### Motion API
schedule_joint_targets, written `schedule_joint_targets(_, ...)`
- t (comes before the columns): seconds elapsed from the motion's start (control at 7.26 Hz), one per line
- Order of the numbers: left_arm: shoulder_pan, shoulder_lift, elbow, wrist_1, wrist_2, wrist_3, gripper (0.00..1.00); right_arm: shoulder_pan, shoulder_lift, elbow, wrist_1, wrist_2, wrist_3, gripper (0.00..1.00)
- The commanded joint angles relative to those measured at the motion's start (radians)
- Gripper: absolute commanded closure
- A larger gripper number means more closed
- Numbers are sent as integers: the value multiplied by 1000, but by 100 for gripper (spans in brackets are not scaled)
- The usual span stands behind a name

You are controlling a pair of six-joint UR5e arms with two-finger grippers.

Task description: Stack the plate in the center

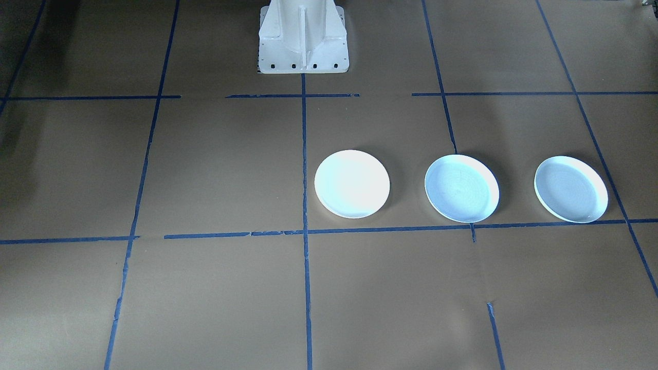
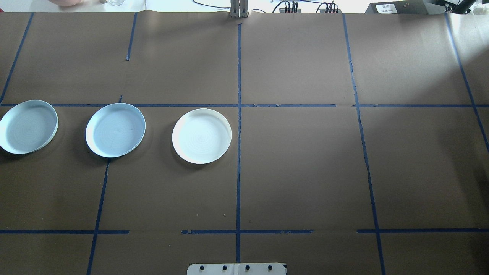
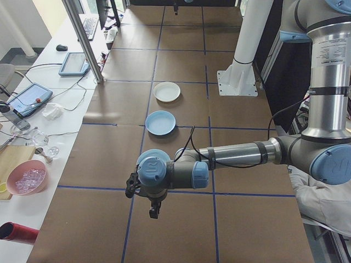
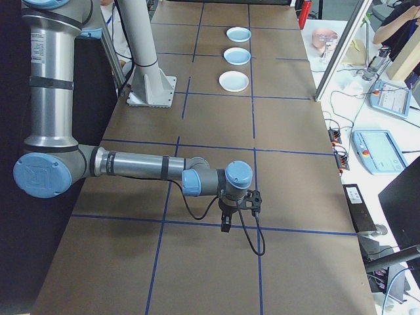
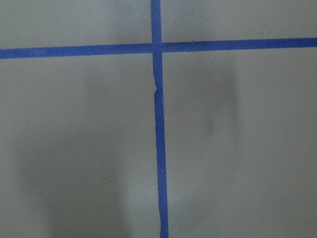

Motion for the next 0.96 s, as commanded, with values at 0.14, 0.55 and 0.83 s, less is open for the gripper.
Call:
schedule_joint_targets(0.14,133,-46,125,-258,-103,-184,0,0,0,1,1,0,0,0)
schedule_joint_targets(0.55,178,-129,251,-308,-139,-244,0,0,0,1,1,0,0,0)
schedule_joint_targets(0.83,187,-135,278,-311,-176,-268,0,0,0,1,1,0,0,0)
